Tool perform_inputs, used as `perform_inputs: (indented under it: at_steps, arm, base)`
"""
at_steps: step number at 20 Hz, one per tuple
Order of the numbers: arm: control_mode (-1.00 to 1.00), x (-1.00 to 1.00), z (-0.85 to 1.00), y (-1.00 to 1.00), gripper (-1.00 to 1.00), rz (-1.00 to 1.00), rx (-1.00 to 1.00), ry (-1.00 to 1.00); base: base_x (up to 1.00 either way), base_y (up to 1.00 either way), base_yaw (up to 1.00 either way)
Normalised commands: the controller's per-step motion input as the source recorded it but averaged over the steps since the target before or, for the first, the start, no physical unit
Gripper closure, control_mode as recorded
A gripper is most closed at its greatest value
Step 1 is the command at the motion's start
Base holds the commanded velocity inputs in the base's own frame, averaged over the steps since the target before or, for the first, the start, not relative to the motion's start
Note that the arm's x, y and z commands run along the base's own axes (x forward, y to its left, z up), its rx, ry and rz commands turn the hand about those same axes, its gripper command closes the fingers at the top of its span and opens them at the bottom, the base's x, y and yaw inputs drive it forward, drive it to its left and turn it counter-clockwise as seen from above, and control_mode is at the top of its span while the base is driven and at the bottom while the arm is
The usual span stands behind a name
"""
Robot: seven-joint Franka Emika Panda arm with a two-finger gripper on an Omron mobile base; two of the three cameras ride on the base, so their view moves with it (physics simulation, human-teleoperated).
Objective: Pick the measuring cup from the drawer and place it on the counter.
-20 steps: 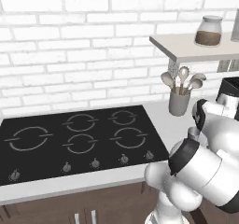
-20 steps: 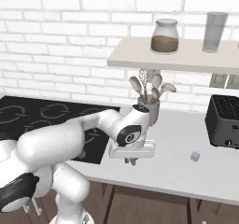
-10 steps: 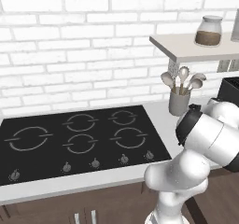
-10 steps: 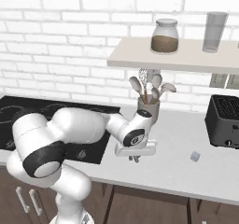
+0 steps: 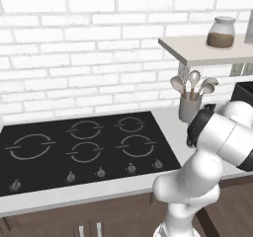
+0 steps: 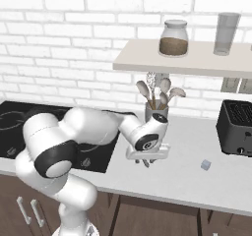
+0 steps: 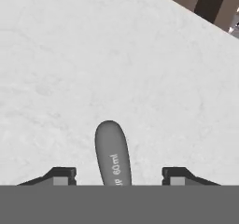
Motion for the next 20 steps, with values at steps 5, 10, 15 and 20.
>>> perform_inputs:
  at_steps: [5,10,15,20]
  arm:
    - [-1.00,-0.77,0.98,0.04,-1.00,-0.03,0.03,-0.38]
    - [-1.00,-0.92,1.00,0.08,-1.00,-0.04,0.00,-0.52]
    - [-1.00,-0.87,1.00,0.19,-1.00,-0.06,0.00,-0.48]
    - [-1.00,-0.67,1.00,0.44,-1.00,-0.13,0.00,-0.39]
  base:
    - [0.00,0.00,0.00]
    - [0.00,0.00,0.00]
    - [0.00,0.00,0.00]
    - [0.00,0.00,0.00]
